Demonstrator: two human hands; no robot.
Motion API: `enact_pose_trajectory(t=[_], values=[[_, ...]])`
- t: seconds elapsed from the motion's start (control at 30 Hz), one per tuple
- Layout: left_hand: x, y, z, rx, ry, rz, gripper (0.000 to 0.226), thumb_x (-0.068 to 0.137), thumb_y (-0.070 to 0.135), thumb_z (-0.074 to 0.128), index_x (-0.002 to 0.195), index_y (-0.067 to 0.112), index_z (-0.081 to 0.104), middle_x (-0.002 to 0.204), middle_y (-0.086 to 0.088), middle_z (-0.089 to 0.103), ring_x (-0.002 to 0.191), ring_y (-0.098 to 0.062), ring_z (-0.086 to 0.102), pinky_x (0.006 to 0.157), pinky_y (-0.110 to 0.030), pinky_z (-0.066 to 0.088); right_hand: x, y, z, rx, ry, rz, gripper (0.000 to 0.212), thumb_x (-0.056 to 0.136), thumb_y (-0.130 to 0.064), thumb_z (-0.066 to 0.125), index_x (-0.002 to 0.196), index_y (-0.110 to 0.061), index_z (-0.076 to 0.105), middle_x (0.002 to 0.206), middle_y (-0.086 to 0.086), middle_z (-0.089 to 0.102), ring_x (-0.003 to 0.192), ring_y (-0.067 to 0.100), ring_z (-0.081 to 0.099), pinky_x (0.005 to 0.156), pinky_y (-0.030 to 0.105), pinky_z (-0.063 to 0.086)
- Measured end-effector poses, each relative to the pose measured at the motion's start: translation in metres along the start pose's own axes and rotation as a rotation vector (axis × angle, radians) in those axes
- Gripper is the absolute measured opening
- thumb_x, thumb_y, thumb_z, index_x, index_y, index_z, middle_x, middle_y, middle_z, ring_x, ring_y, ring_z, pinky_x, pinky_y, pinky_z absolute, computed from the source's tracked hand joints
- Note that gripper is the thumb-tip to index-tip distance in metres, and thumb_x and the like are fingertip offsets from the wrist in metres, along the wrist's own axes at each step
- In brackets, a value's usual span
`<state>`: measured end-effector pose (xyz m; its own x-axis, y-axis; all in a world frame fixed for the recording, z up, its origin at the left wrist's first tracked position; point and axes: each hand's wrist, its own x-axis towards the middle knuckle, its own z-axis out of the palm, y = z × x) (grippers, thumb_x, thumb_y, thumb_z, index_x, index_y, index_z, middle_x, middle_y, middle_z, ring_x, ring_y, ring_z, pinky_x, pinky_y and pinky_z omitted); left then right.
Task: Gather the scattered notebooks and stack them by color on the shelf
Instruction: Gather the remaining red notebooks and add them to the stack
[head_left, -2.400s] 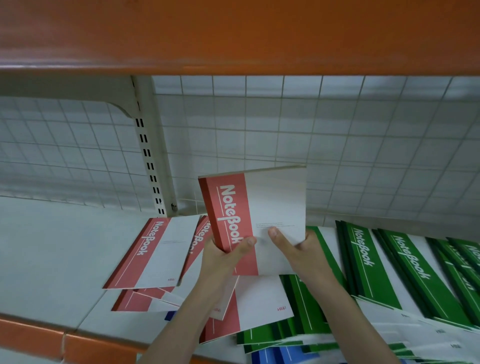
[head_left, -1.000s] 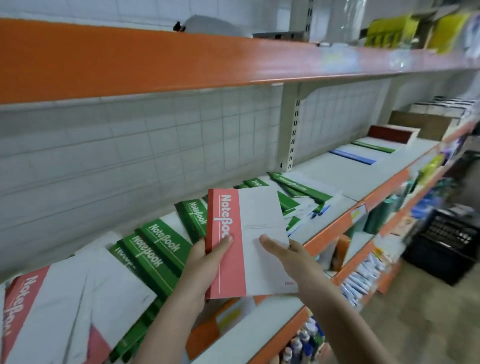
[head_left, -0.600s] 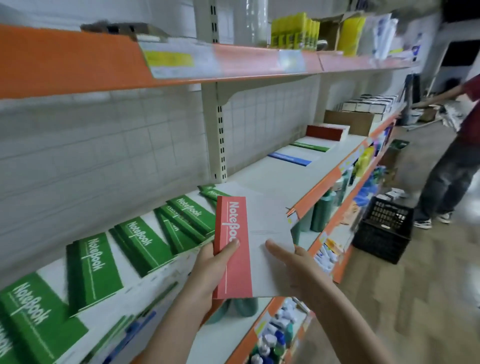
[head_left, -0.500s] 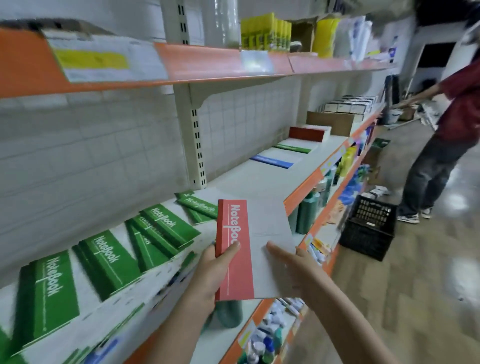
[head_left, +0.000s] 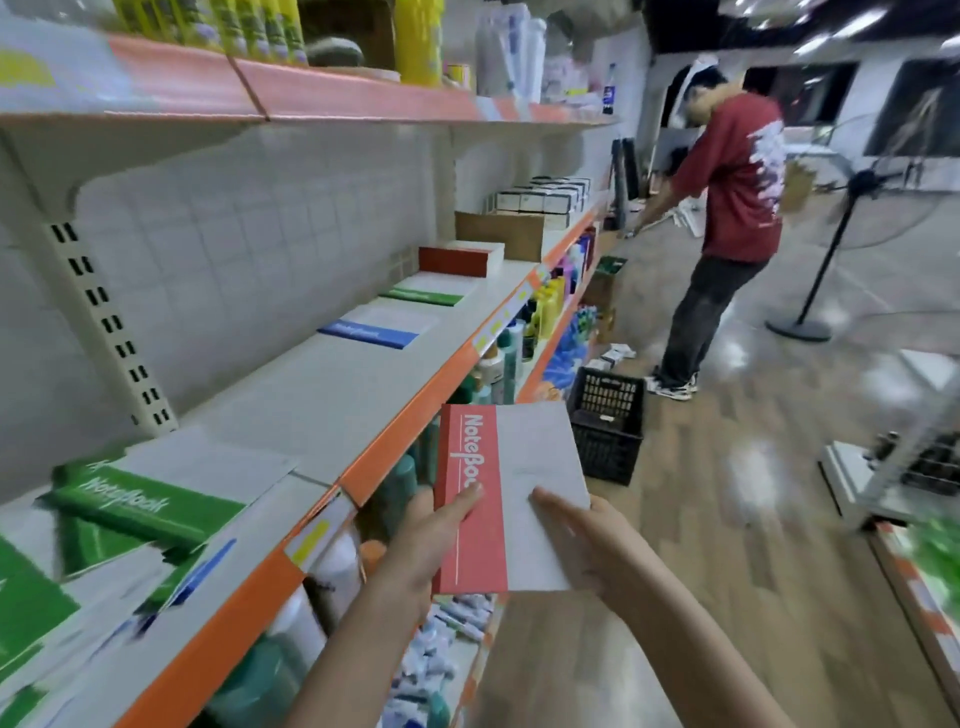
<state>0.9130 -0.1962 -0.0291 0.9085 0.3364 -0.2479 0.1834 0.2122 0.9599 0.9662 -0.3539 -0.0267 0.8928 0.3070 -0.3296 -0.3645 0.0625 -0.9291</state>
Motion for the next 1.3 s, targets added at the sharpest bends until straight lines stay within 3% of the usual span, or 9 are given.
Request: enact_pose_trajectory(t=[0.2,0.3,0.43,0.63,0.8,0.9,1.07,1.17,1.3], values=[[0.072,-0.009,0.051,-0.001,-0.097,-0.066,0.026,0.089,0.030,0.064,0.112,0.017,0.062,0.094,-0.008,0.075,0.085,-0.026,0.072,0.074,-0.039,0.058,0.063,-0.010,-0.050,0.033,0.082,0.046,0.016,0.087,-0.020,0.067,0.094,-0.005,0.067,0.096,0.015,0.073,0.086,0.032,0.068,0.084,0.044,0.054],[0.117,-0.008,0.072,0.008,-0.123,-0.081,0.022,0.091,0.028,0.063,0.109,0.015,0.064,0.091,-0.009,0.075,0.082,-0.027,0.072,0.069,-0.036,0.057,0.107,-0.019,-0.069,0.023,0.102,0.041,0.015,0.088,-0.019,0.066,0.091,-0.004,0.067,0.092,0.014,0.073,0.088,0.033,0.069,0.086,0.047,0.054],[0.183,0.009,0.096,0.022,-0.131,-0.081,0.024,0.091,0.029,0.062,0.110,0.015,0.063,0.090,-0.009,0.075,0.082,-0.026,0.072,0.070,-0.036,0.057,0.174,-0.046,-0.086,-0.014,0.116,0.038,0.017,0.087,-0.020,0.068,0.090,-0.004,0.068,0.087,0.011,0.074,0.080,0.028,0.071,0.078,0.039,0.056],[0.274,0.044,0.125,0.004,-0.070,-0.062,0.019,0.091,0.030,0.062,0.107,0.019,0.063,0.083,-0.004,0.076,0.073,-0.021,0.073,0.057,-0.029,0.055,0.275,-0.095,-0.099,-0.093,0.088,0.048,0.026,0.085,-0.026,0.069,0.096,-0.003,0.069,0.091,0.011,0.074,0.088,0.031,0.070,0.087,0.047,0.054],[0.336,0.070,0.140,0.008,-0.045,-0.046,0.021,0.091,0.030,0.061,0.109,0.019,0.063,0.092,-0.008,0.074,0.081,-0.026,0.071,0.063,-0.033,0.055,0.346,-0.127,-0.103,-0.121,0.064,0.030,0.030,0.084,-0.026,0.070,0.099,0.000,0.069,0.090,0.011,0.074,0.085,0.029,0.071,0.085,0.045,0.056],[0.366,0.083,0.148,0.007,-0.029,-0.038,0.012,0.092,0.028,0.060,0.101,0.020,0.064,0.080,-0.003,0.075,0.068,-0.018,0.072,0.049,-0.024,0.052,0.378,-0.141,-0.107,-0.100,0.018,0.020,0.031,0.085,-0.026,0.069,0.102,-0.001,0.068,0.087,0.007,0.075,0.080,0.023,0.072,0.072,0.034,0.059],[0.417,0.098,0.160,0.002,0.008,-0.021,0.009,0.093,0.028,0.059,0.098,0.022,0.062,0.082,-0.001,0.074,0.066,-0.013,0.071,0.046,-0.020,0.051,0.433,-0.167,-0.109,-0.018,-0.072,0.013,0.044,0.090,-0.014,0.064,0.127,0.006,0.050,0.078,0.005,0.075,0.059,0.015,0.071,0.046,0.021,0.051],[0.453,0.107,0.170,-0.012,0.071,0.008,0.009,0.093,0.029,0.058,0.100,0.024,0.061,0.080,0.001,0.073,0.063,-0.013,0.070,0.046,-0.020,0.050,0.473,-0.183,-0.112,-0.067,-0.106,0.010,0.072,0.087,-0.023,0.069,0.144,0.000,0.031,0.109,0.013,0.069,0.073,0.020,0.072,0.053,0.027,0.055],[0.507,0.122,0.183,-0.028,0.154,0.021,0.011,0.094,0.033,0.056,0.096,0.024,0.062,0.079,0.003,0.072,0.063,-0.011,0.070,0.045,-0.019,0.049,0.537,-0.213,-0.116,-0.188,-0.158,0.005,0.045,0.083,-0.035,0.070,0.118,-0.007,0.062,0.104,0.009,0.072,0.092,0.029,0.069,0.088,0.046,0.055]])
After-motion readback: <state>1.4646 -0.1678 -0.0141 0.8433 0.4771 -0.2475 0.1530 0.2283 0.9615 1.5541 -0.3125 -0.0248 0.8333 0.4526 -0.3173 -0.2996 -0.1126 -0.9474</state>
